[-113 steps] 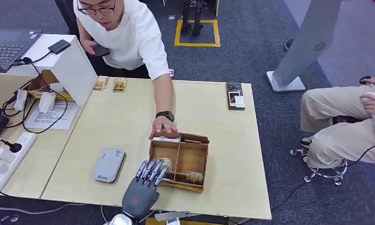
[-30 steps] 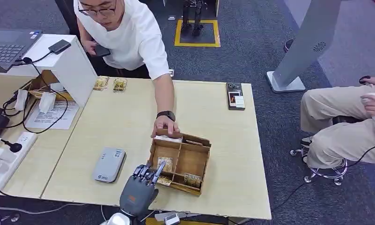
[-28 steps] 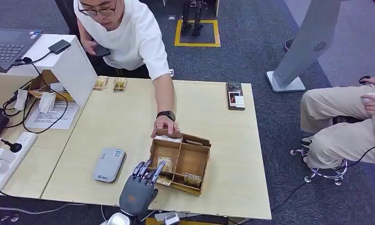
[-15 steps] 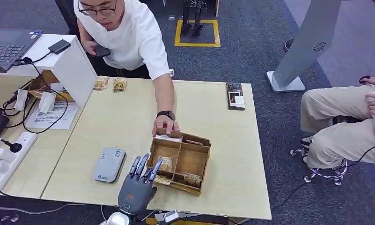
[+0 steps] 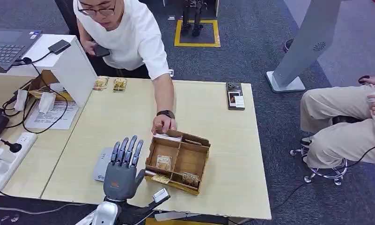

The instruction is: Pass the card to the sensor for recognition and then transmit it.

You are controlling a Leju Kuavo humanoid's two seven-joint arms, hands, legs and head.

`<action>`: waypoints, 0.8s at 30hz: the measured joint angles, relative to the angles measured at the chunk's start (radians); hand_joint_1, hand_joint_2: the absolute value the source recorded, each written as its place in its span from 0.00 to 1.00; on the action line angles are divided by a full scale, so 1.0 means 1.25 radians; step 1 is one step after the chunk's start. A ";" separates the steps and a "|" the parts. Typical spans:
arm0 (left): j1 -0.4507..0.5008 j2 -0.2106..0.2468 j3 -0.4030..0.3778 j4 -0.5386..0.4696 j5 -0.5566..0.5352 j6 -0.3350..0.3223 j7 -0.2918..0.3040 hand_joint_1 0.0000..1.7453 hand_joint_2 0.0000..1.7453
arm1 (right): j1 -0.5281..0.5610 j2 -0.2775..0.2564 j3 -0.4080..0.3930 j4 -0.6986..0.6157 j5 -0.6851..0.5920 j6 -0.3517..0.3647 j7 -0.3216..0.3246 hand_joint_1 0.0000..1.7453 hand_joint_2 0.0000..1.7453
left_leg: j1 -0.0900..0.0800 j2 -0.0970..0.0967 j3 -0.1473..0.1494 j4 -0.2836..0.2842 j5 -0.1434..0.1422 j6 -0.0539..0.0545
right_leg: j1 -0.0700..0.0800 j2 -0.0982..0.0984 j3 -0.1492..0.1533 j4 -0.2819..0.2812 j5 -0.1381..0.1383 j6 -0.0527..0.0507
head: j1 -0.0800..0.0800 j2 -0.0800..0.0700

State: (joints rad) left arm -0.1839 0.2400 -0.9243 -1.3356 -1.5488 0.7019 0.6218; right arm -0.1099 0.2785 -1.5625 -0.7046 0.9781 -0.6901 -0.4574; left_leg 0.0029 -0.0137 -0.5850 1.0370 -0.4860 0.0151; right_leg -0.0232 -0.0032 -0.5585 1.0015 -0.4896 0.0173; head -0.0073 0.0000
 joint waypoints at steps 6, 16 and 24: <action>-0.023 0.029 -0.017 -0.016 0.000 0.000 0.043 0.00 1.00 | 0.000 0.000 0.000 0.000 -0.002 0.000 0.001 0.00 1.00 | 0.000 0.000 0.000 0.000 0.000 0.000 | 0.000 0.000 0.000 0.000 0.000 0.000 | 0.000 0.000; -0.006 0.026 -0.041 -0.015 0.000 0.000 -0.012 0.00 1.00 | 0.000 0.000 0.000 0.000 -0.004 0.000 0.001 0.00 1.00 | 0.000 0.000 0.000 0.000 0.000 0.000 | 0.000 0.000 0.000 0.000 0.000 0.000 | 0.000 0.000; 0.019 0.026 -0.041 -0.003 0.000 0.000 -0.053 0.00 1.00 | 0.000 0.000 0.000 0.000 0.000 0.000 0.006 0.00 1.00 | 0.000 0.000 0.000 0.000 0.000 0.000 | 0.000 0.000 0.000 0.000 0.000 0.000 | 0.000 0.000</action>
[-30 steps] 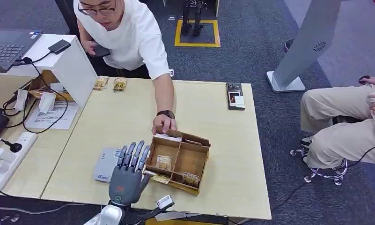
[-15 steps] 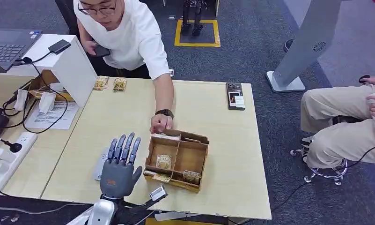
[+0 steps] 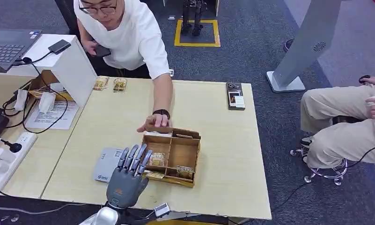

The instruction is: Pass the card to the sensor for recognition and then transmit it.

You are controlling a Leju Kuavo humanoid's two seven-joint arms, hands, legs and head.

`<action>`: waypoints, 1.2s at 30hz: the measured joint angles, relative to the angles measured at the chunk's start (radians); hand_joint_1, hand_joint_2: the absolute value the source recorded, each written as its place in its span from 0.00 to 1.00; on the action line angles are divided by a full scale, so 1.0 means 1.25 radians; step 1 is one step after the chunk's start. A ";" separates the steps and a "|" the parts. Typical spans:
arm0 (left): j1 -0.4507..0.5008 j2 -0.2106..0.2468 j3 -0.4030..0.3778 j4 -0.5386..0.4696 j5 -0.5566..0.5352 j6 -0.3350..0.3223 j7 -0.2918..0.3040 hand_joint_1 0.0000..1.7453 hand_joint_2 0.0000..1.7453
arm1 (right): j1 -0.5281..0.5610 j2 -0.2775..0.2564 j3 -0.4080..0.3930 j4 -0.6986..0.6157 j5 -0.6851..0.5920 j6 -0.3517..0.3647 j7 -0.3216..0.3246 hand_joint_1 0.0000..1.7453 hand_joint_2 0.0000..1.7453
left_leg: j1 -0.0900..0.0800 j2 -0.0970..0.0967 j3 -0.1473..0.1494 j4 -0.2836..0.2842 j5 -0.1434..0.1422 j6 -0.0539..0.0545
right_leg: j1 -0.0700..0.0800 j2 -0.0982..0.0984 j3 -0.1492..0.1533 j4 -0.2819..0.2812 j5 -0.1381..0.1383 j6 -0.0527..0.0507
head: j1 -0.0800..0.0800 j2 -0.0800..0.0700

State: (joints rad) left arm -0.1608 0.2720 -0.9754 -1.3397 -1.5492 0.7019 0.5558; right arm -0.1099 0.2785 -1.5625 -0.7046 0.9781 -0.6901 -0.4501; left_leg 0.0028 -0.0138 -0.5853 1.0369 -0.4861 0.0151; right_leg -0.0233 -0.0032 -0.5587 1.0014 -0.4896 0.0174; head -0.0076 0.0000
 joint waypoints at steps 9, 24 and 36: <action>0.013 -0.001 0.000 0.023 0.000 0.000 -0.009 0.00 1.00 | 0.000 0.000 0.000 0.000 -0.002 0.000 0.000 0.00 1.00 | 0.000 0.000 0.000 0.000 0.000 0.000 | 0.000 0.000 0.000 0.000 0.000 0.000 | 0.000 0.000; 0.029 -0.024 0.005 0.037 0.000 0.000 -0.067 0.00 1.00 | 0.000 0.000 0.000 0.000 -0.005 0.000 0.000 0.00 1.00 | 0.000 0.000 0.000 0.000 0.000 0.000 | 0.000 0.000 0.000 0.000 0.000 0.000 | 0.000 0.000; 0.029 -0.027 0.006 0.038 0.000 0.000 -0.067 0.00 1.00 | 0.000 0.000 0.000 0.000 -0.005 0.000 0.000 0.00 1.00 | 0.000 0.000 0.000 0.000 0.000 0.000 | 0.000 0.000 0.000 0.000 0.000 0.000 | 0.000 0.000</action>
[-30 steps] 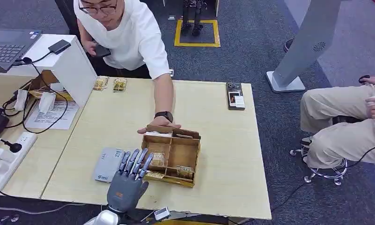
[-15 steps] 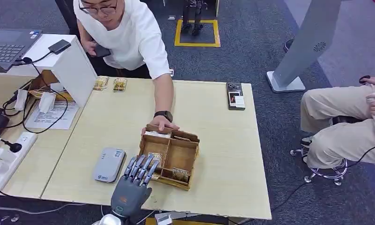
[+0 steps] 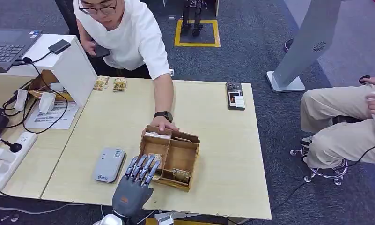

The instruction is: Pass the card to the sensor for recognition and then transmit it.

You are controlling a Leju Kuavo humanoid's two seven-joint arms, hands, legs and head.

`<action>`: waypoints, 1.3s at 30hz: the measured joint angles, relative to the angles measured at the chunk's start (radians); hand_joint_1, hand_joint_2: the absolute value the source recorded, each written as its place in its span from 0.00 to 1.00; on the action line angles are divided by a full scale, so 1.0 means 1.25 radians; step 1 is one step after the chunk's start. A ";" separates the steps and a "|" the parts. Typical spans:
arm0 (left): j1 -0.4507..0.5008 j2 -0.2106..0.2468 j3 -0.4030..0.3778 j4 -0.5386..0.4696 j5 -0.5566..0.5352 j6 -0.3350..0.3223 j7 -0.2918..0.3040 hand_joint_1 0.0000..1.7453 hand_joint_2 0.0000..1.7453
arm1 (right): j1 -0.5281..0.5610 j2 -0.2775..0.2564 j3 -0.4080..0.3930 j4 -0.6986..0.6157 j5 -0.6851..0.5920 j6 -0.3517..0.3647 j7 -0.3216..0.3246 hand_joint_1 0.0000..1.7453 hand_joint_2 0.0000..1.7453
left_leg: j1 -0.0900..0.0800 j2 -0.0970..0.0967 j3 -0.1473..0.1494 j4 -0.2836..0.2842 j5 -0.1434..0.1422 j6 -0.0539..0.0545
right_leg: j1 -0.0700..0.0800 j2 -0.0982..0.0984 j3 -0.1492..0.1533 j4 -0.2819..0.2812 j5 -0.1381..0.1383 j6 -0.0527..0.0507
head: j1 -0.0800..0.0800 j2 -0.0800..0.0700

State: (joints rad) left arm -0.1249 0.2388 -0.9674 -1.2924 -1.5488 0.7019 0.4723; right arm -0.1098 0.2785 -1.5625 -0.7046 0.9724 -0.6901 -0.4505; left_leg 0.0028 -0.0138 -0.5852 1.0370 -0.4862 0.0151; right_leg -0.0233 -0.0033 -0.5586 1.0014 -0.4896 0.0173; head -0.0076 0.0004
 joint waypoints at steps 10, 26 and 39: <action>0.002 -0.020 0.010 0.002 0.000 0.000 -0.035 0.30 1.00 | 0.000 0.000 0.000 0.000 0.001 0.000 -0.002 0.00 1.00 | 0.000 0.000 0.000 0.000 0.000 0.000 | 0.000 0.000 0.000 0.000 0.000 0.000 | 0.000 0.000; 0.025 -0.049 0.060 0.003 0.000 0.000 -0.102 0.39 1.00 | 0.000 0.000 0.000 0.001 0.002 0.000 -0.010 0.00 1.00 | 0.000 0.000 0.000 0.000 0.000 0.000 | 0.000 0.000 0.000 0.000 0.000 0.000 | 0.000 0.000; 0.038 -0.060 0.085 0.004 0.000 0.000 -0.119 0.11 1.00 | 0.000 0.000 0.000 0.001 0.005 0.000 -0.010 0.00 1.00 | 0.000 0.000 0.000 0.000 0.000 0.000 | 0.000 0.000 0.000 0.000 0.000 0.000 | 0.000 0.000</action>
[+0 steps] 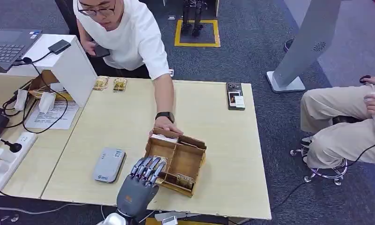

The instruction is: Pass the card to the sensor for recognition and then transmit it.

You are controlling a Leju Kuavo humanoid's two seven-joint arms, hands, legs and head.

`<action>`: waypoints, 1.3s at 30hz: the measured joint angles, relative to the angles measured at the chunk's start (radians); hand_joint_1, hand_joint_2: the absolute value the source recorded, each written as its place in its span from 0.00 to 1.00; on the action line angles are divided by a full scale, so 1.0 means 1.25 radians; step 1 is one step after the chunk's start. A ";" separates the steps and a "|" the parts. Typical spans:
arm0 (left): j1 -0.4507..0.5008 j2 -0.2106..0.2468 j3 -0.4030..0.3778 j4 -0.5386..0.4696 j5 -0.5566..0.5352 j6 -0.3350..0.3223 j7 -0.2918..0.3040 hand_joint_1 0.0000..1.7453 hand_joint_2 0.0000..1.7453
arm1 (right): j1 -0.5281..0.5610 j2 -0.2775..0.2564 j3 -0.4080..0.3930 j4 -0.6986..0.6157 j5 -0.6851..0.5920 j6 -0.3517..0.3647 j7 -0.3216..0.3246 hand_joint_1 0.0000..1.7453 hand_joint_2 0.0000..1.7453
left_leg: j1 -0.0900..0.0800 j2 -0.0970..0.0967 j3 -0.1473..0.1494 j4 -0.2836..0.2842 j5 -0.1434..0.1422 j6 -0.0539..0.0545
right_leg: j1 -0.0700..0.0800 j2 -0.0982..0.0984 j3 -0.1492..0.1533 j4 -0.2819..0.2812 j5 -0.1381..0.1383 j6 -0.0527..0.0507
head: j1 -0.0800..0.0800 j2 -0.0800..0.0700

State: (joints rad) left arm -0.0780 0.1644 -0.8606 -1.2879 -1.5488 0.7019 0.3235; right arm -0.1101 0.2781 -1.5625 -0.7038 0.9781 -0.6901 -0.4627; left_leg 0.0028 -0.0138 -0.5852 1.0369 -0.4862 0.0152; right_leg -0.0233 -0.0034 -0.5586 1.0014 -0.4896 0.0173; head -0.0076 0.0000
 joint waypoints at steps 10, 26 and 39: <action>0.006 -0.006 0.007 0.001 0.000 0.000 -0.009 0.16 1.00 | 0.000 0.000 0.000 0.000 0.000 0.000 0.000 0.00 1.00 | 0.000 0.000 0.000 0.000 0.000 0.000 | 0.000 0.000 0.000 0.000 0.000 0.000 | 0.000 0.000; 0.008 -0.008 0.009 0.005 0.000 0.000 -0.013 1.00 1.00 | 0.000 0.000 0.000 0.000 -0.001 0.000 -0.001 0.00 1.00 | 0.000 0.000 0.000 0.000 0.000 0.000 | 0.000 0.000 0.000 0.000 0.000 0.000 | 0.000 0.000; 0.008 -0.024 0.013 0.016 0.000 0.000 -0.046 1.00 1.00 | 0.000 -0.002 0.000 0.004 -0.003 0.000 -0.006 0.00 1.00 | 0.000 0.000 0.000 0.000 0.000 0.000 | 0.000 0.000 0.000 0.000 0.000 0.000 | 0.000 0.000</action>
State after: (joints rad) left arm -0.0677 0.1347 -0.8438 -1.2684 -1.5488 0.7019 0.2659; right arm -0.1102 0.2762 -1.5625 -0.6989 0.9747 -0.6901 -0.4704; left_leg 0.0028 -0.0138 -0.5852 1.0369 -0.4862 0.0151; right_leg -0.0233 -0.0033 -0.5585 1.0014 -0.4897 0.0173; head -0.0076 0.0000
